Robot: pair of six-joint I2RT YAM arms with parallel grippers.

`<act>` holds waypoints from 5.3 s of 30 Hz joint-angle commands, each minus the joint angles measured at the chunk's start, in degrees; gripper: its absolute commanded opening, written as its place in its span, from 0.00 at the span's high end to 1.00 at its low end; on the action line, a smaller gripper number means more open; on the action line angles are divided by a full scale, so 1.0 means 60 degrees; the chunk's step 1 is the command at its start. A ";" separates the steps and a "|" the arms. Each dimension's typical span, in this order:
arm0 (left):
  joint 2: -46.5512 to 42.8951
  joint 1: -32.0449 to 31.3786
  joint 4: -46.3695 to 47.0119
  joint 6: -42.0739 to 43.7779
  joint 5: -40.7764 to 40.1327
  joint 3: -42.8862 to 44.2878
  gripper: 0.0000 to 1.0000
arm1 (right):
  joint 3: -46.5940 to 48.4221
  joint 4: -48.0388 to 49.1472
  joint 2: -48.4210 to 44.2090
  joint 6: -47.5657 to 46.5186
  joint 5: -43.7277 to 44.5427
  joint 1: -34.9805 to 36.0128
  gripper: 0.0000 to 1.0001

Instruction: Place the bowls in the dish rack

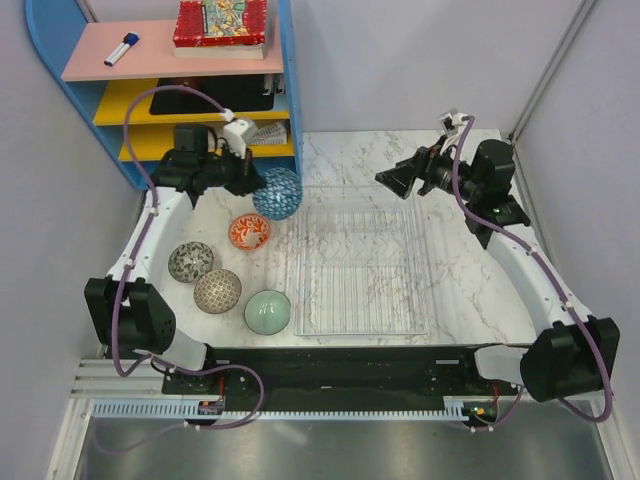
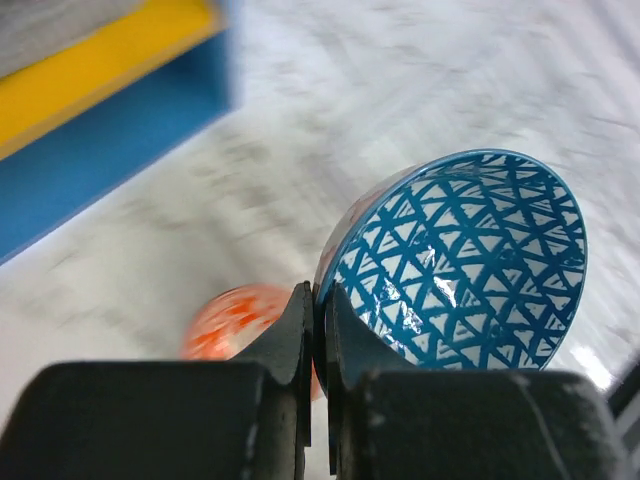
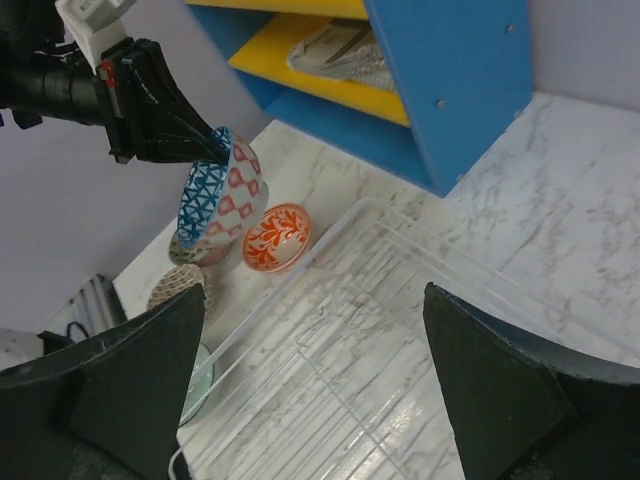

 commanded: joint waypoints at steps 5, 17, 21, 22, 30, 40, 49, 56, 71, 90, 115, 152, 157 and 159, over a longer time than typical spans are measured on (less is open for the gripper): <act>-0.0427 -0.1987 0.1179 -0.0554 0.3701 -0.0203 0.98 | -0.0966 0.2815 0.1524 0.2830 -0.2592 0.0036 0.02; 0.0159 -0.3174 0.1810 -0.0657 0.3499 0.0060 0.98 | -0.1216 0.4267 0.2330 0.4545 -0.4393 0.0182 0.02; 0.0437 -0.3277 0.1913 -0.0731 0.3337 0.0265 0.98 | -0.1069 0.3288 0.2726 0.4297 -0.5083 0.0343 0.02; 0.0525 -0.3306 0.1927 -0.0716 0.3250 0.0352 0.98 | -0.1084 0.3082 0.2770 0.3991 -0.5171 0.0343 0.02; 0.0628 -0.3570 0.2323 -0.0673 0.2269 0.0412 0.98 | -0.1289 0.2215 0.2566 0.3373 -0.5289 0.0460 0.03; 0.0584 -0.4009 0.2777 -0.0716 0.1565 0.0046 0.98 | -0.1523 0.3592 0.2858 0.4618 -0.5347 0.0607 0.03; 0.0584 -0.4141 0.3070 -0.0760 0.1462 -0.0130 0.98 | -0.1567 0.4309 0.3093 0.5305 -0.5362 0.0666 0.02; 0.0642 -0.4317 0.3202 -0.0760 0.1316 -0.0320 0.98 | -0.1611 0.5114 0.3313 0.5950 -0.5391 0.0666 0.03; 0.0686 -0.4376 0.3436 -0.0892 0.1125 -0.0394 0.98 | -0.1640 0.5437 0.3459 0.6185 -0.5391 0.0651 0.13; 0.0848 -0.4464 0.3436 -0.0907 0.1213 -0.0394 0.98 | -0.1787 0.5981 0.3606 0.6217 -0.5113 0.0666 1.00; 0.0380 -0.1333 0.1621 -0.0658 0.0802 -0.0465 0.00 | -0.0147 -0.1488 0.1410 0.0079 0.1970 0.0094 1.00; -0.0573 0.1161 0.1415 0.0456 0.1667 -0.3074 0.00 | 0.1641 -0.4625 0.1716 -0.3702 0.8610 0.3109 1.00; -0.0573 0.1162 0.1444 0.0470 0.1696 -0.3104 0.00 | 0.1231 -0.4567 0.1789 -0.3541 0.9080 0.3565 1.00; -0.0558 0.1162 0.1430 0.0456 0.1697 -0.3104 0.00 | 0.1158 -0.4640 0.1921 -0.3541 0.9622 0.3741 1.00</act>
